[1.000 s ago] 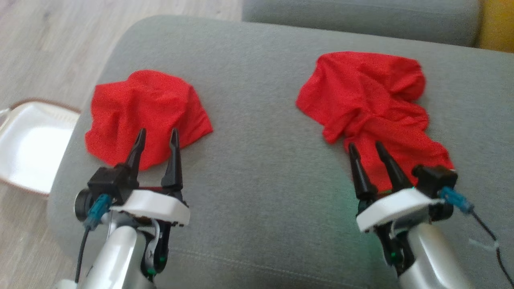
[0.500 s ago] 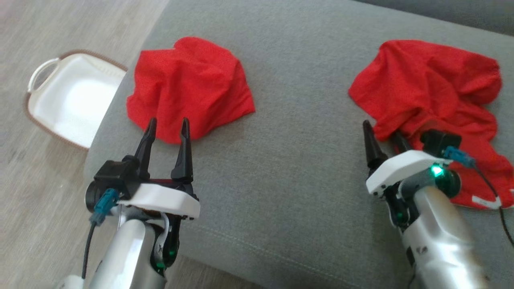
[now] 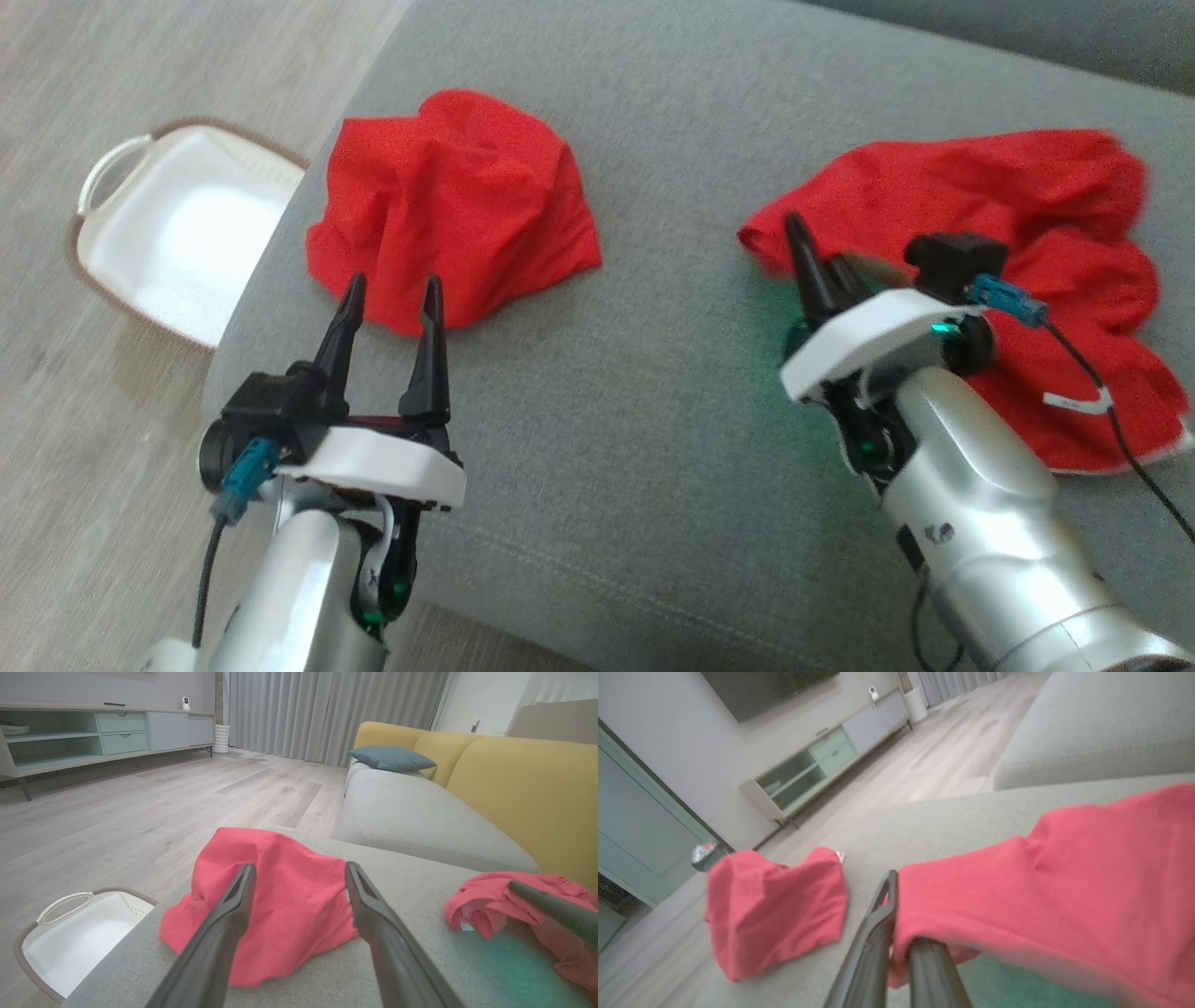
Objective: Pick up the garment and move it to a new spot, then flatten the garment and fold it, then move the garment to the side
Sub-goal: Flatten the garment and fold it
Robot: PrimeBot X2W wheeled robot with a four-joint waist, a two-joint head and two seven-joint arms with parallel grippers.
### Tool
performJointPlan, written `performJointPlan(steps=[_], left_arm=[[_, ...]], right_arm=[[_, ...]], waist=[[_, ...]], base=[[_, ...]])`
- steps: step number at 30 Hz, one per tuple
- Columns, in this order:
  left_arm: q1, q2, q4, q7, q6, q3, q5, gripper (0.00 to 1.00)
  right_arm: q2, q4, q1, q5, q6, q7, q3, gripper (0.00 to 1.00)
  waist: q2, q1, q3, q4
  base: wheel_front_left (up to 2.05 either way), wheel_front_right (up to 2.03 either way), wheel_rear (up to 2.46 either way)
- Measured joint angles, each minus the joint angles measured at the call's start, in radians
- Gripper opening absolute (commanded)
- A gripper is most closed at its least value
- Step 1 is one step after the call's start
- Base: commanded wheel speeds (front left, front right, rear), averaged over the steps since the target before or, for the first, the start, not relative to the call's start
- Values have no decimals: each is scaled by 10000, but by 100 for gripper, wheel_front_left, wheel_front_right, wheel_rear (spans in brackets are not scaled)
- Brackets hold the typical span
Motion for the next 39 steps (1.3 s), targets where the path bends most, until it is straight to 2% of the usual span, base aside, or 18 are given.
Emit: performJointPlan(steps=[2, 6, 9, 12, 16, 21, 22, 23, 26, 31, 36, 39], left_arm=[[33, -4, 0, 0, 0, 50, -2, 100], [269, -6, 0, 0, 0, 268, 65, 100], [648, -2, -8, 0, 0, 374, 104, 100], [967, 23, -23, 0, -2, 522, 169, 100], [1098, 36, -142, 0, -13, 552, 261, 100], [1022, 31, -280, 0, -178, 408, 265, 100], [988, 31, -290, 0, -184, 387, 265, 100], [940, 31, -288, 0, -188, 366, 267, 100], [733, 29, -282, 0, -219, 303, 339, 100], [545, 27, -278, 0, -268, 316, 343, 100], [546, 23, -226, 0, -265, 351, 339, 100], [548, 17, -245, 0, -261, 393, 339, 100]], right_arm=[[2, -558, -94, 566, 0, -134, 466, 0], [8, -1459, -458, 1799, 0, -355, 704, 0], [25, -1933, -692, 2543, 0, -458, 516, 0], [61, -1994, -722, 3066, 0, -546, -251, 0], [58, -1032, -717, 3104, 2, -619, -1825, 0], [-84, 1398, -902, 3032, 0, -481, -3873, 0], [-173, 1958, -1060, 2966, 0, -424, -4211, 62], [-299, 2568, -1296, 2905, 0, -332, -4433, 100], [-713, 3772, -2128, 2504, 0, -240, -4667, 100], [-1269, 4744, -3115, 1567, 0, -512, -4614, 100], [-1183, 4755, -3251, 918, 0, -723, -4416, 100], [-922, 3735, -2940, 376, 0, -725, -4096, 100]], waist=[[0, 0, -237, -114], [0, 0, -759, -421], [0, 0, -1110, -748], [0, 0, -1386, -1136], [0, 0, -1617, -1664], [0, 0, -1430, -2031], [0, 0, -1333, -2053], [0, 0, -1228, -2071], [0, 0, -940, -2084], [0, 0, -711, -2101], [0, 0, -819, -2292], [0, 0, -964, -2482]], base=[[0, 0, 0], [0, 0, 0], [0, 0, 0], [0, 0, 0], [0, 0, 0], [0, 0, 0], [0, 0, 0], [0, 0, 0], [0, 0, 0], [0, 0, 0], [0, 0, 0], [0, 0, 0]])
